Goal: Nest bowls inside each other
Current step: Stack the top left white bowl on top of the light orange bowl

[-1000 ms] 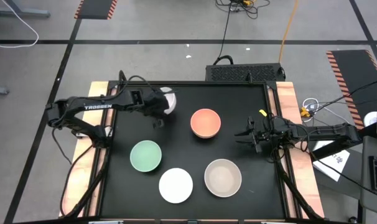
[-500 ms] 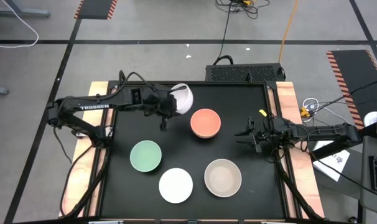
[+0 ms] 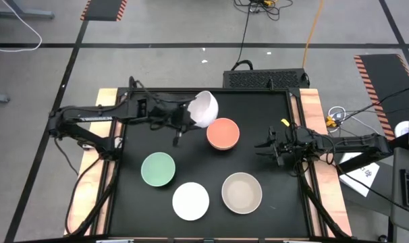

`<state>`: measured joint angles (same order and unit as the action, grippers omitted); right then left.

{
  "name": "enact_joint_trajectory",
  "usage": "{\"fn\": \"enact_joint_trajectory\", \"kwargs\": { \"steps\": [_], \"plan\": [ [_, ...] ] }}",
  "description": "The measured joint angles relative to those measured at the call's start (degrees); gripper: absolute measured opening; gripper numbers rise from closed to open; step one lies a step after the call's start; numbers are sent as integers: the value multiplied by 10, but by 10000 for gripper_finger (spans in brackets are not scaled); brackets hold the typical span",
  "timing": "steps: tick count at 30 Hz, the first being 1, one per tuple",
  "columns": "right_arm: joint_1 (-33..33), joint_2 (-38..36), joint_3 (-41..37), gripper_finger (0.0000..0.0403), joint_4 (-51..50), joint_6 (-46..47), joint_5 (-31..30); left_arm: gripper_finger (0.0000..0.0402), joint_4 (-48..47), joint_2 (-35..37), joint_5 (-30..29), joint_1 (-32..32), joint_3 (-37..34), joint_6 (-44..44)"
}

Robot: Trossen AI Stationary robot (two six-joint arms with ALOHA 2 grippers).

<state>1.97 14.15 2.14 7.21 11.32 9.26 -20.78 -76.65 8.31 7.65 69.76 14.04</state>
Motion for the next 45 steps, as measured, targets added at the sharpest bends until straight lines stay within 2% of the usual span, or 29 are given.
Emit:
{"fn": "enact_joint_trajectory", "kwargs": {
  "steps": [10, 17, 22, 27, 32, 38, 45],
  "plan": [
    [-37, 0, 0, 132, 3, 11, 1, 1, 23, 89, -44, -21, -71, -2],
    [-55, 0, 0, 132, 15, 15, -1, 1, 107, 170, -69, -42, -162, -9],
    [-56, -1, 0, 132, 18, 15, -3, 1, 160, 180, -70, -64, -209, -26],
    [-56, -1, 0, 132, 20, 15, -3, 1, 213, 133, -99, -86, -210, -30],
    [-56, 0, 0, 132, 25, 15, -3, 1, 228, 74, -101, -82, -179, -29],
    [-56, 0, 0, 132, 25, 15, -4, 1, 252, 25, -72, -72, -143, -23],
    [-56, 0, 0, 132, 24, 14, -3, 1, 222, -34, -43, -45, -92, -30]
  ]
}}
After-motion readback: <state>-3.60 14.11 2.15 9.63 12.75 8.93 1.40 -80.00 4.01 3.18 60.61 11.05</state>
